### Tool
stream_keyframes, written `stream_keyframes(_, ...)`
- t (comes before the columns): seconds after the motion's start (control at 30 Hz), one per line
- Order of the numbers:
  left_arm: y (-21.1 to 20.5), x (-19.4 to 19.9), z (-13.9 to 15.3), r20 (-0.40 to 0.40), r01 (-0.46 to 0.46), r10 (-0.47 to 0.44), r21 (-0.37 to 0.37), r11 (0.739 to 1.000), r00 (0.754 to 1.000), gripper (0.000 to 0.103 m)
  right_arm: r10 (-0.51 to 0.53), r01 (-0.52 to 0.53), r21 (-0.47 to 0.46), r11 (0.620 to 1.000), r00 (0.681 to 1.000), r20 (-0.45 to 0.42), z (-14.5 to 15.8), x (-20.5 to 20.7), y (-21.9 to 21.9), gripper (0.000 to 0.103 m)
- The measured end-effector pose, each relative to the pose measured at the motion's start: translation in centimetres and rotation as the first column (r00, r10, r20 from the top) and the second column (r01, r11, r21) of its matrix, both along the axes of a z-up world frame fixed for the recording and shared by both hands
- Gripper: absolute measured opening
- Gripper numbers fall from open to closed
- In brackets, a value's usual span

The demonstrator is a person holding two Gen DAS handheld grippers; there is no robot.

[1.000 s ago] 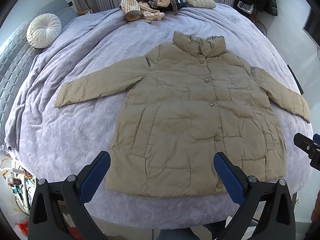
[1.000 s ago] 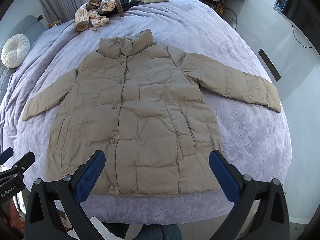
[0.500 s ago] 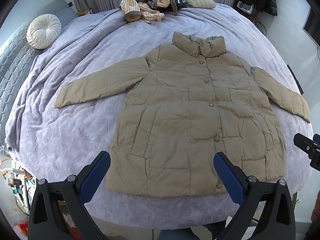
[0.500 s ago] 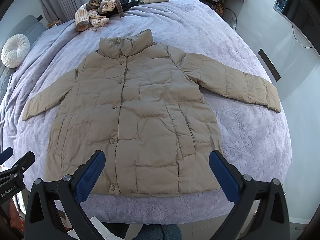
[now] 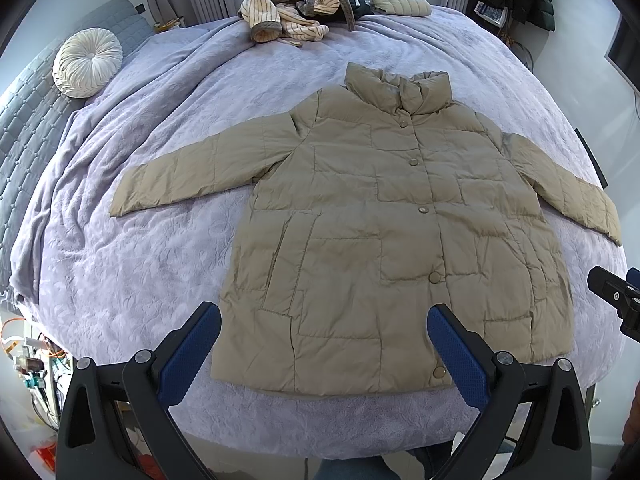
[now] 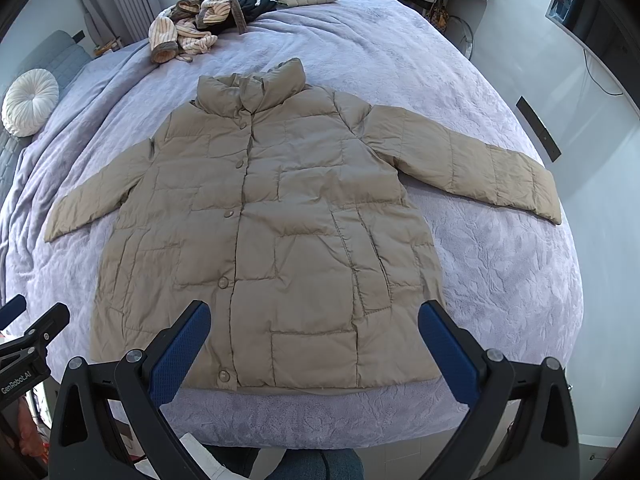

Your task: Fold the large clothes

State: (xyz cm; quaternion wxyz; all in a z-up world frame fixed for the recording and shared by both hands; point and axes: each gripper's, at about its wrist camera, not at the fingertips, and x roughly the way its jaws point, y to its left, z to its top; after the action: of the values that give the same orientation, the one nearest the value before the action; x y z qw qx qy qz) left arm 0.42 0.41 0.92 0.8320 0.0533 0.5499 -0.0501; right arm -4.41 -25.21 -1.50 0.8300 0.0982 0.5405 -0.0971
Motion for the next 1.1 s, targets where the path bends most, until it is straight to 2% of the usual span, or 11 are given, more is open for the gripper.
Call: stream_keyframes(1.1,-0.03,-0.03,0.02,-0.004,0.000,0.000,0.001,1.000,1.000,0.103,-0.002,0.002,0.001,1.000,1.000,-0.004,-0.24,0.03,0.01,0.103)
